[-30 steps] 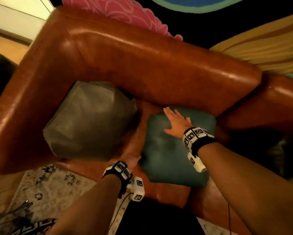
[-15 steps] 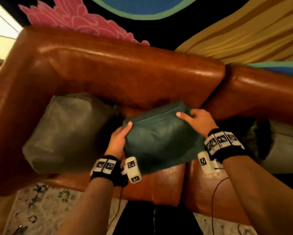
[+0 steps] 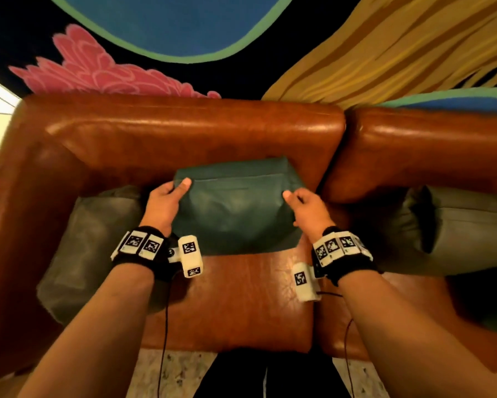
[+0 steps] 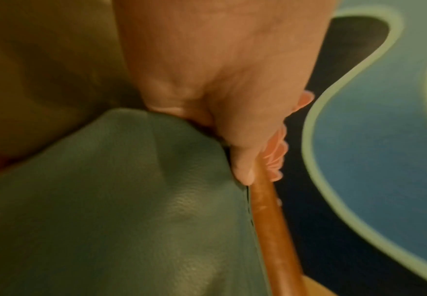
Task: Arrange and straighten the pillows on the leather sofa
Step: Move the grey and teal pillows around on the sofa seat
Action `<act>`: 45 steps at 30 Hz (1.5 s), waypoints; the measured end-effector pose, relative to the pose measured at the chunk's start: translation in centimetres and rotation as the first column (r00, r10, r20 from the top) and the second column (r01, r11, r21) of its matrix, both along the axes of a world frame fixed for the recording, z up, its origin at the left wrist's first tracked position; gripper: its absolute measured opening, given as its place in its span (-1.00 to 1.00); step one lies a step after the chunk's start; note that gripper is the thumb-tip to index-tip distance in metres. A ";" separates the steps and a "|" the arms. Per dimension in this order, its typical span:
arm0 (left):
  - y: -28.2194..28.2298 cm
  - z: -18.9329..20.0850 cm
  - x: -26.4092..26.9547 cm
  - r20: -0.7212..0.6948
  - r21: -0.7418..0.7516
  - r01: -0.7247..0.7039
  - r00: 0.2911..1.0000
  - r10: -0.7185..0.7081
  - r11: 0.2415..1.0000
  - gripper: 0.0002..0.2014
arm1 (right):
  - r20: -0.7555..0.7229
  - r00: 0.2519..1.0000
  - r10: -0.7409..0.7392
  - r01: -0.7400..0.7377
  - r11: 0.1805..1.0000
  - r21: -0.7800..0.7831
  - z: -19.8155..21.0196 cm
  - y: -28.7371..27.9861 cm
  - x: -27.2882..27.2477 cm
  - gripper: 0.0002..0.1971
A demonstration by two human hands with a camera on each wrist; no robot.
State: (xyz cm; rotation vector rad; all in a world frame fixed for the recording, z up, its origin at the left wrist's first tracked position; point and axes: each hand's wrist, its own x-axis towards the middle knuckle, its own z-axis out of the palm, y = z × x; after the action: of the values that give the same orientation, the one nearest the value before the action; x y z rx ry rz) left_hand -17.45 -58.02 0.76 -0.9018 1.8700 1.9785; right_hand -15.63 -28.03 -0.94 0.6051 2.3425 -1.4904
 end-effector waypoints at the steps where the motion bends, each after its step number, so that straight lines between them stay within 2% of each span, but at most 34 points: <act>1: 0.0 -0.5 -0.1 0.048 -0.047 0.032 0.998 -0.029 0.998 -0.74 | 0.103 0.995 0.004 -0.005 1.000 0.005 -0.5 -0.4 0.8 -0.60; 2: 0.0 -1.2 -0.1 0.106 -0.078 0.065 0.993 -0.056 0.995 -0.79 | 0.195 0.981 0.007 -0.009 1.000 0.008 -1.0 -0.7 1.6 -0.63; 4: 0.2 -2.4 -0.1 0.187 -0.102 0.139 0.975 -0.119 0.985 -0.85 | 0.280 0.960 -0.015 0.012 1.000 0.012 -1.5 -0.8 2.8 -0.61; 6: 0.3 -1.9 -0.4 0.166 -0.098 0.140 0.979 -0.122 0.985 -0.87 | 0.228 0.972 -0.056 0.055 0.998 0.010 -1.3 -0.3 2.5 -0.61; 9: 0.2 -0.8 -1.2 0.091 -0.034 0.162 0.983 -0.159 0.986 -0.84 | 0.167 0.982 -0.090 0.105 0.991 -0.085 -0.7 0.9 1.6 -0.72; 13: 0.6 -2.1 -1.0 0.147 -0.105 0.230 0.966 -0.213 0.968 -0.85 | 0.350 0.935 -0.063 0.097 0.992 -0.080 -2.8 1.1 2.2 -0.71; 15: 0.6 -3.3 -1.3 0.164 -0.192 0.213 0.969 -0.183 0.958 -0.70 | 0.349 0.935 -0.067 0.065 0.998 0.016 -2.9 0.4 1.9 -0.73; 16: 0.5 -3.7 -1.6 0.159 -0.291 0.234 0.968 -0.194 0.928 -0.58 | 0.284 0.956 -0.077 0.045 0.992 0.116 -2.4 0.0 1.6 -0.75; 17: 0.7 -3.3 -1.9 0.151 -0.443 0.267 0.963 -0.222 0.856 -0.52 | 0.167 0.982 -0.094 0.053 0.971 0.235 -1.7 -0.4 1.2 -0.75; 18: 1.0 -2.6 -2.1 0.140 -0.613 0.282 0.958 -0.250 0.738 -0.52 | 0.018 0.997 -0.074 0.063 0.930 0.361 -0.9 -1.1 1.0 -0.70; 19: 1.7 -1.5 -2.1 0.096 -0.766 0.256 0.953 -0.289 0.590 -0.59 | -0.120 0.993 0.012 0.047 0.874 0.483 -0.4 -1.9 0.9 -0.63; 20: 2.3 -0.7 -2.0 0.024 -0.862 0.200 0.934 -0.357 0.467 -0.68 | -0.174 0.974 0.148 -0.016 0.806 0.592 0.3 -2.9 0.9 -0.57; 21: 3.1 -0.2 -1.8 -0.044 -0.896 0.176 0.880 -0.473 0.409 -0.75 | -0.151 0.943 0.296 -0.125 0.737 0.664 0.6 -3.9 1.1 -0.53; 22: 3.6 -0.5 -1.5 -0.078 -0.895 0.211 0.795 -0.602 0.394 -0.76 | -0.073 0.903 0.424 -0.266 0.683 0.680 0.3 -4.7 1.4 -0.50; 23: 4.0 -1.1 -1.1 -0.050 -0.878 0.303 0.712 -0.700 0.372 -0.74 | 0.019 0.861 0.508 -0.393 0.641 0.660 -0.1 -5.1 1.7 -0.47; 24: 4.2 -1.9 -0.7 0.020 -0.846 0.408 0.668 -0.744 0.344 -0.73 | 0.110 0.826 0.553 -0.494 0.615 0.615 -0.7 -5.1 1.9 -0.43; 26: 4.3 -2.7 -0.2 0.191 -0.786 0.539 0.679 -0.709 0.304 -0.70 | 0.178 0.768 0.616 -0.600 0.592 0.538 -1.4 -4.5 1.9 -0.35; 28: 5.2 -1.8 -0.2 0.327 -0.756 0.599 0.695 -0.640 0.264 -0.69 | 0.138 0.743 0.655 -0.627 0.609 0.486 -1.0 -3.7 1.6 -0.30; 30: 6.9 0.0 -0.7 0.426 -0.745 0.635 0.689 -0.587 0.204 -0.67 | 0.039 0.801 0.597 -0.560 0.724 0.403 0.1 -2.7 1.4 -0.32; 32: 9.6 2.1 -1.1 0.397 -0.793 0.580 0.723 -0.565 0.185 -0.69 | -0.048 0.887 0.459 -0.417 0.842 0.342 1.1 -0.4 1.8 -0.36; 34: 12.9 3.6 -1.0 0.307 -0.830 0.519 0.731 -0.609 0.204 -0.72 | -0.084 0.939 0.334 -0.296 0.907 0.301 2.0 3.1 3.0 -0.38; 37: 19.2 5.3 -1.0 0.207 -0.824 0.518 0.651 -0.730 0.229 -0.75 | -0.106 0.971 0.215 -0.179 0.944 0.276 3.2 9.0 5.1 -0.41; 41: 34.6 8.0 0.5 0.078 -0.794 0.577 0.404 -0.911 0.188 -0.73 | -0.080 0.996 0.032 -0.003 0.941 0.339 5.8 22.8 9.9 -0.41; 45: 51.3 9.1 4.2 0.017 -0.792 0.605 0.147 -0.989 0.076 -0.75 | -0.076 0.977 -0.198 0.211 0.876 0.434 6.4 37.9 16.2 -0.43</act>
State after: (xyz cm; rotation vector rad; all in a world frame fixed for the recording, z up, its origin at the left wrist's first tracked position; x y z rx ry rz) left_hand -13.28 -6.68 9.86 0.8816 2.4825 0.6996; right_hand 0.55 9.85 5.44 0.9738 2.7321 -1.0391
